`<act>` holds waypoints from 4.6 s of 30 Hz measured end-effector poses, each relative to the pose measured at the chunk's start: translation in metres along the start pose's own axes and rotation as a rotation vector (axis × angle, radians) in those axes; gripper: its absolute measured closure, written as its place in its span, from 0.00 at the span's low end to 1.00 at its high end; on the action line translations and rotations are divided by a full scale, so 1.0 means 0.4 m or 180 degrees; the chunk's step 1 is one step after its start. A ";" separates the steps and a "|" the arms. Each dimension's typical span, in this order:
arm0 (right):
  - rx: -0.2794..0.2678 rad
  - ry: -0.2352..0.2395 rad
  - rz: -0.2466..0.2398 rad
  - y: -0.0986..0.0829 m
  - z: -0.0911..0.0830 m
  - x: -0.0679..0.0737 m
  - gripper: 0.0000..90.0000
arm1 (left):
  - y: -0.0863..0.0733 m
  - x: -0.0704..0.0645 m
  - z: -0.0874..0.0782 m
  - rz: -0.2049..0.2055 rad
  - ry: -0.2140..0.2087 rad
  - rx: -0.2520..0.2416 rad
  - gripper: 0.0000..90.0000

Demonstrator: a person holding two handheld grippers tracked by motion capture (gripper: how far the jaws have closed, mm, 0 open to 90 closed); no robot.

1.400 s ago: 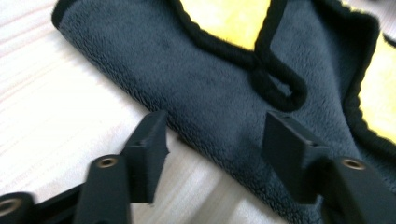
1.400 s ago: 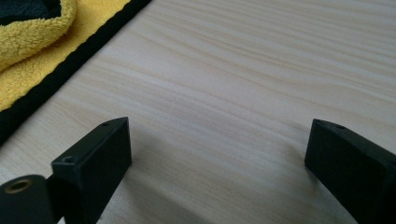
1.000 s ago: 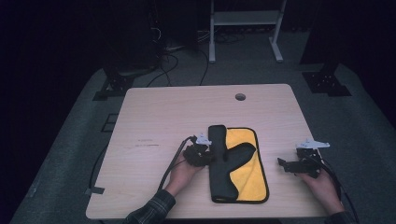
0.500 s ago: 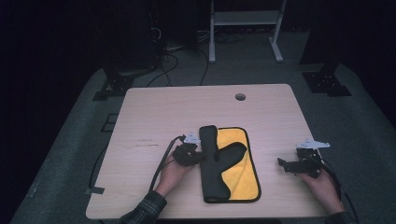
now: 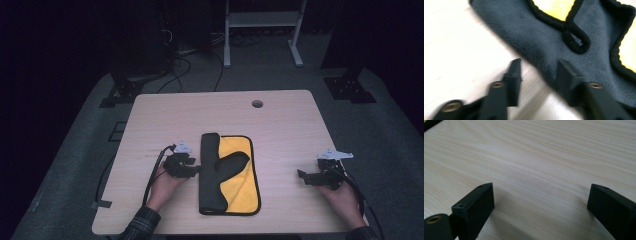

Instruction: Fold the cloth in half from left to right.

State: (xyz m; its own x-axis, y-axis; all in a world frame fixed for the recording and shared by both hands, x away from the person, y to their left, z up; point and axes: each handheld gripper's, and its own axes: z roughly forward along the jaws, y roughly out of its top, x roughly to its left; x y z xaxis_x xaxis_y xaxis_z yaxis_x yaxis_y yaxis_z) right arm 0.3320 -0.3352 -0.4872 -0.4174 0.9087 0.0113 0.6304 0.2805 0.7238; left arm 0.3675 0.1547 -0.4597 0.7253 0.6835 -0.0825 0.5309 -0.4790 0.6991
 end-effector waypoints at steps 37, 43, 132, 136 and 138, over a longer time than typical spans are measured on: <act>0.0068 0.0370 -0.0258 0.077 -0.011 0.056 0.08 | -0.160 0.023 -0.076 0.0276 0.0169 -0.0045 0.00; -0.0005 0.0497 -0.0326 0.115 -0.005 0.077 0.08 | -0.160 0.023 -0.076 0.0254 0.0187 -0.0050 0.00; -0.0274 0.1619 -0.1320 0.355 0.190 0.477 0.93 | -0.158 0.027 -0.075 0.0295 0.0159 -0.0041 0.00; -0.0412 0.1507 -0.1163 0.378 0.169 0.430 0.93 | -0.158 0.026 -0.074 0.0285 0.0156 -0.0051 0.00; -0.0474 0.1443 -0.1033 0.390 0.163 0.403 0.93 | -0.158 0.026 -0.074 0.0286 0.0156 -0.0050 0.00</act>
State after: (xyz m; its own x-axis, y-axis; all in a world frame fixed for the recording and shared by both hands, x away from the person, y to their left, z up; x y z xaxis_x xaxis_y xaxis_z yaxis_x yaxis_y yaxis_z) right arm 0.4060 -0.1248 -0.4175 -0.8335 0.5508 0.0434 0.3381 0.4463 0.8285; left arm 0.3286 0.2084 -0.4837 0.7472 0.6644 0.0157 0.4574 -0.5312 0.7132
